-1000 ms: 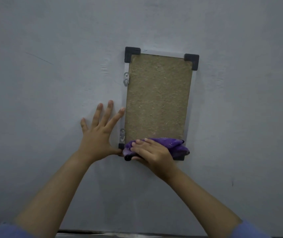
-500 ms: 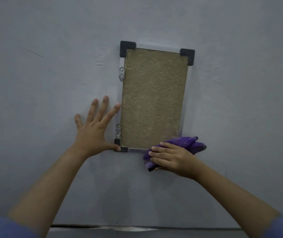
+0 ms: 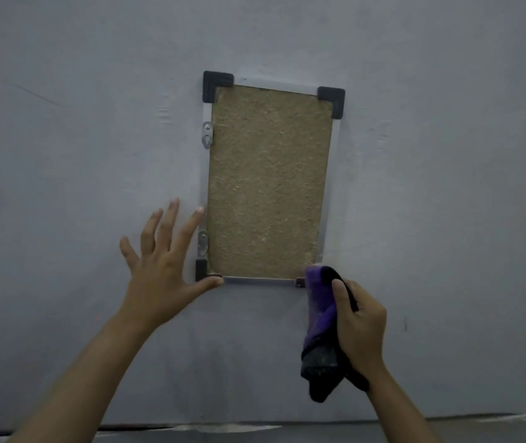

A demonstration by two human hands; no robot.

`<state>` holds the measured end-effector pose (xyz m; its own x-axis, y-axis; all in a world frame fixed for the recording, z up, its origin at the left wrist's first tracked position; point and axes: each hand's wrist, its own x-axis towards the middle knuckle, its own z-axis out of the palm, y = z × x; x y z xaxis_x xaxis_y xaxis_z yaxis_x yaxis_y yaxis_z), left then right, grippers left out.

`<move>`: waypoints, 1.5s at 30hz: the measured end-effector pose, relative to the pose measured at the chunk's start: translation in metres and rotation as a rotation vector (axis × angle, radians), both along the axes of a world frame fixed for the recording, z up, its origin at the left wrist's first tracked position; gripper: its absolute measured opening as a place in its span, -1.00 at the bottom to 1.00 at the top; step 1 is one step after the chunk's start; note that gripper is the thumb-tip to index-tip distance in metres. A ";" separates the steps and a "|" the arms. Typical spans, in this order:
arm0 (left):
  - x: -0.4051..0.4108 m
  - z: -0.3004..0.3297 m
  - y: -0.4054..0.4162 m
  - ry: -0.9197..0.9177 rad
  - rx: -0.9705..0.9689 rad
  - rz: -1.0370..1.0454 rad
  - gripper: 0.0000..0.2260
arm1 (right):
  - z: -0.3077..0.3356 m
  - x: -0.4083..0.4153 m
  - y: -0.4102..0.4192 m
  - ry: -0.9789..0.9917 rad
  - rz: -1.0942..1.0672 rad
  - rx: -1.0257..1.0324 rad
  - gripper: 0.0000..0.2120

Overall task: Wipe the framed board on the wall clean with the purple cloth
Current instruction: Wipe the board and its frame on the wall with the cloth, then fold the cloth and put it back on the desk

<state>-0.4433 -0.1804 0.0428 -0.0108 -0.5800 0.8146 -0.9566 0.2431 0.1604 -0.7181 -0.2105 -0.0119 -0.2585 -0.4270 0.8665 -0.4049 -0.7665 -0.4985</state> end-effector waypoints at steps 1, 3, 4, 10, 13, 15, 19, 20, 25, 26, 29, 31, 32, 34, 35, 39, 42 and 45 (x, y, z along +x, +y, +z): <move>-0.006 -0.009 0.005 0.038 -0.033 -0.033 -0.16 | -0.001 0.008 0.002 -0.051 0.015 0.015 -0.63; -0.018 -0.026 0.016 0.117 -0.085 -0.132 -0.38 | 0.002 0.026 0.007 -0.104 0.046 0.025 -0.57; -0.024 -0.033 0.023 0.178 -0.090 -0.207 -0.49 | 0.005 0.035 0.011 -0.112 0.063 0.016 -0.59; -0.047 -0.042 0.064 0.660 0.205 -0.656 -0.59 | 0.027 0.091 0.036 0.045 0.146 -0.111 -0.77; -0.048 -0.035 0.074 0.764 0.262 -0.790 -0.65 | 0.031 0.115 0.040 0.097 0.197 -0.120 -0.74; -0.041 -0.031 0.076 0.812 0.244 -0.825 -0.67 | 0.033 0.128 0.041 0.127 0.259 -0.115 -0.66; -0.025 -0.028 0.079 0.869 0.214 -0.826 -0.65 | 0.030 0.149 0.040 0.242 0.410 -0.053 -0.53; -0.020 -0.029 0.080 0.908 0.210 -0.811 -0.68 | 0.026 0.153 0.040 0.273 0.441 -0.026 -0.54; -0.001 -0.034 0.081 1.002 0.158 -0.684 -0.68 | 0.004 0.164 0.041 0.443 0.621 0.079 -0.57; 0.003 -0.035 0.081 1.025 0.150 -0.652 -0.67 | -0.001 0.167 0.041 0.476 0.632 0.081 -0.54; 0.016 -0.041 0.078 1.063 0.154 -0.552 -0.69 | -0.012 0.178 0.043 0.519 0.688 0.091 -0.48; 0.025 -0.043 0.076 1.074 0.167 -0.487 -0.77 | -0.016 0.186 0.043 0.499 0.709 0.087 -0.44; 0.031 -0.045 0.075 1.084 0.173 -0.457 -0.80 | -0.018 0.191 0.042 0.486 0.698 0.075 -0.45; 0.044 -0.048 0.074 1.108 0.191 -0.408 -0.76 | -0.021 0.202 0.039 0.461 0.640 0.036 -0.50; 0.052 -0.050 0.074 1.117 0.201 -0.389 -0.74 | -0.022 0.210 0.038 0.437 0.616 0.015 -0.55; 0.082 -0.052 0.079 1.037 0.211 -0.300 -0.68 | -0.029 0.235 0.034 0.274 0.576 -0.002 -0.74; 0.106 -0.052 0.081 0.972 0.166 -0.202 -0.69 | -0.029 0.247 0.032 0.107 0.670 0.170 -0.77; 0.126 -0.050 0.085 0.927 0.192 -0.177 -0.70 | -0.033 0.256 0.027 -0.177 1.010 0.529 -0.75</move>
